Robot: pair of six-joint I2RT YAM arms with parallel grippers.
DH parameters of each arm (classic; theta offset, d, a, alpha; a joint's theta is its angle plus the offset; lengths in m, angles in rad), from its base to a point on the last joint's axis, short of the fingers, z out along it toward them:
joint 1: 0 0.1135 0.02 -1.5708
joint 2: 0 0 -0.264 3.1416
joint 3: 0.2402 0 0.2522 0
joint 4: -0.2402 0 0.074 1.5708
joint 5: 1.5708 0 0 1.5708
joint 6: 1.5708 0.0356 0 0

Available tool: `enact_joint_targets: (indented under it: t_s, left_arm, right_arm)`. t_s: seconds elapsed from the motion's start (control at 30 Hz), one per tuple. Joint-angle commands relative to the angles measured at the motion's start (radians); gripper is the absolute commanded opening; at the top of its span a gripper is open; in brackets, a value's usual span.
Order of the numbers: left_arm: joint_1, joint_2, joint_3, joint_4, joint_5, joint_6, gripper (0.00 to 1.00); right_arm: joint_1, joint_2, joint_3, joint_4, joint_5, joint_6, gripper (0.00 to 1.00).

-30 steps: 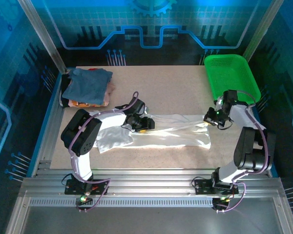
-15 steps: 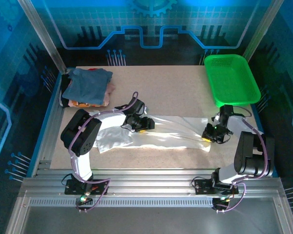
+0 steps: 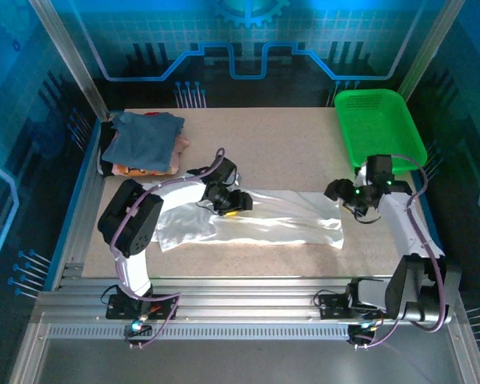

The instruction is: Fold and stack the t-shirts

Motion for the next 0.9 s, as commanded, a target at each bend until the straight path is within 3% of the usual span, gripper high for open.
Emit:
enact_joint_targets:
  t_s: [0.0,0.07,0.17,0.23,0.43,0.6,0.7,0.87]
  left_arm:
    - [0.028,-0.115,0.063,-0.154,-0.051,0.003,0.61]
    - [0.062,-0.157,0.049,-0.207,-0.062,-0.036,0.61]
    - [0.110,-0.230,-0.025,-0.246,-0.088,-0.075,0.61]
    - [0.145,-0.271,-0.086,-0.274,-0.134,-0.094,0.61]
    - [0.268,-0.273,-0.256,-0.323,-0.246,-0.155,0.60]
    - [0.287,-0.169,-0.273,-0.310,-0.328,-0.153,0.60]
    - [0.278,-0.094,-0.179,-0.300,-0.350,-0.126,0.60]
    - [0.269,0.128,0.127,-0.361,-0.355,-0.066,0.60]
  right_arm:
    - [0.079,0.091,0.051,-0.019,-0.027,0.007,0.63]
    - [0.108,0.140,0.027,0.006,-0.027,0.047,0.55]
    - [0.103,0.222,-0.017,0.007,0.022,0.114,0.34]
    - [0.091,0.261,-0.034,0.011,0.066,0.142,0.26]
    - [0.062,0.327,-0.078,0.020,0.185,0.154,0.25]
    - [0.069,0.375,-0.046,-0.026,0.219,0.150,0.26]
    - [0.070,0.357,-0.049,-0.076,0.274,0.153,0.26]
    - [0.074,0.327,-0.060,-0.152,0.308,0.136,0.27]
